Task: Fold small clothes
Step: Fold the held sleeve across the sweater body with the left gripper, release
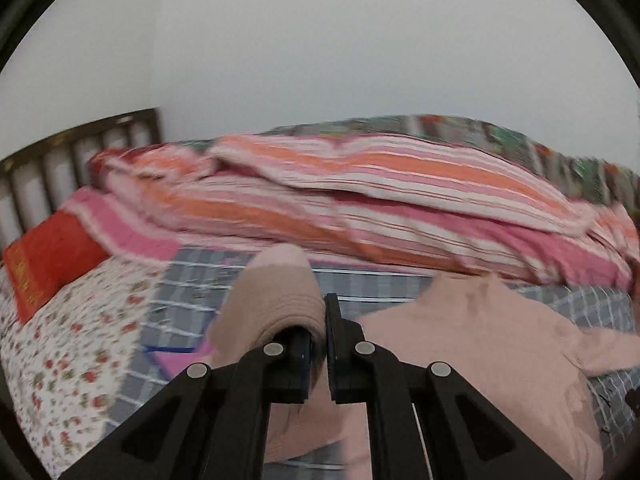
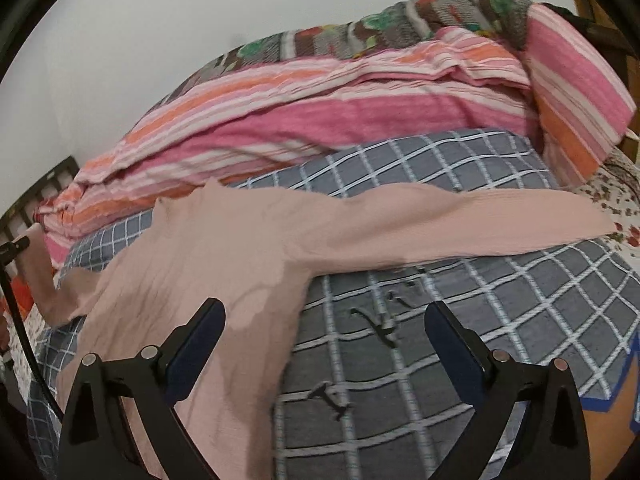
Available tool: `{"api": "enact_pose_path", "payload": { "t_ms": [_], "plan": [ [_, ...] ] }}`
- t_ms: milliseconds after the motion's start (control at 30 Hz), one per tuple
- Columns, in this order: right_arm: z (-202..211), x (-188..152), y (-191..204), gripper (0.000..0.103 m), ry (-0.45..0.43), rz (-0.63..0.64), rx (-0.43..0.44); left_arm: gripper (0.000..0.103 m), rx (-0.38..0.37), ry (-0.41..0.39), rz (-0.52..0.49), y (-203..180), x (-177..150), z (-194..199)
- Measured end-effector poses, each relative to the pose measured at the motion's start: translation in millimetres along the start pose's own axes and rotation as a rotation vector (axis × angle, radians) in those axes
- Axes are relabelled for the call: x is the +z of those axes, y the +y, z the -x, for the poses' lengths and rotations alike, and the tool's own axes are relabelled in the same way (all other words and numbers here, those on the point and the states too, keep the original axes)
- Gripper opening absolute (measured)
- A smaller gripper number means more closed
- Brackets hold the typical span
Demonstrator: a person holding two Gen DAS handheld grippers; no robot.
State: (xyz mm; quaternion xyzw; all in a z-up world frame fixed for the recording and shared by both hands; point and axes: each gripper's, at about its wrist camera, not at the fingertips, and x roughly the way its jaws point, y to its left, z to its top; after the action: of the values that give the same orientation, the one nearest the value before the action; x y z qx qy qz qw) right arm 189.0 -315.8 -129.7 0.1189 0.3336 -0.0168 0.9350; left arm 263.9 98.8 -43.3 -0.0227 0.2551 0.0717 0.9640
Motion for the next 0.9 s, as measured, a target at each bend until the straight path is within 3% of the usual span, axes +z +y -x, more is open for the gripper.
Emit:
{"api": "enact_pose_path", "payload": {
  "t_ms": [467, 700, 900],
  "plan": [
    [20, 5, -40, 0.099, -0.041, -0.079, -0.004, 0.007, -0.178, 0.039, -0.178, -188, -23, -19],
    [24, 7, -49, 0.099, -0.048, -0.105, -0.005, 0.007, -0.223, 0.071, -0.256, -254, -40, -32],
    [29, 9, -50, 0.099, -0.061, -0.109, 0.008, 0.007, -0.289, 0.14, -0.286, -284, -60, -42]
  ]
}}
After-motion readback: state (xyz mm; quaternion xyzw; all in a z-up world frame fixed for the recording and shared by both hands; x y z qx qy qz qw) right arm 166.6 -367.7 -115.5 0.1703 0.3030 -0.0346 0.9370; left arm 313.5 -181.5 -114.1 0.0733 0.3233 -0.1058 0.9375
